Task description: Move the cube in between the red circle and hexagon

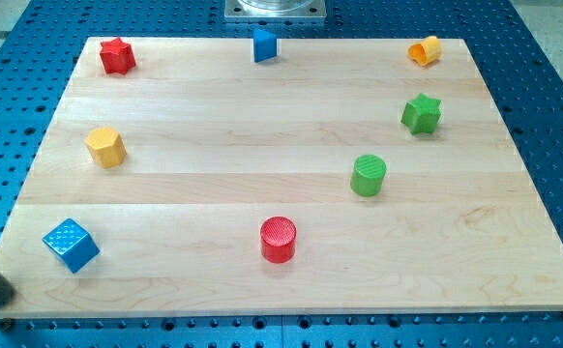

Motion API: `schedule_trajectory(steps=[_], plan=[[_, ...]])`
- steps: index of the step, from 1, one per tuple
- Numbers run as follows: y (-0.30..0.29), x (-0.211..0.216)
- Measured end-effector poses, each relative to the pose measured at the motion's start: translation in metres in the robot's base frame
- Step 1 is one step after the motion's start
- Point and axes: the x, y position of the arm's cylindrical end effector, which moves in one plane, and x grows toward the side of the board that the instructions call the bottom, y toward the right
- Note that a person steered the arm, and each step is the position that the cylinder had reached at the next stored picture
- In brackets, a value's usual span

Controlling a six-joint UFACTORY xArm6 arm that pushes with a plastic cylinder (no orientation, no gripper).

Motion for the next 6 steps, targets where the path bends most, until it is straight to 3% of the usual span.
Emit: schedule_trajectory(steps=[1,2,3,4,5,6], plan=[[0.050,-0.070],[0.018,-0.070],[-0.007,-0.034],[0.088,-0.040],[0.119,-0.077],[0.073,-0.037]])
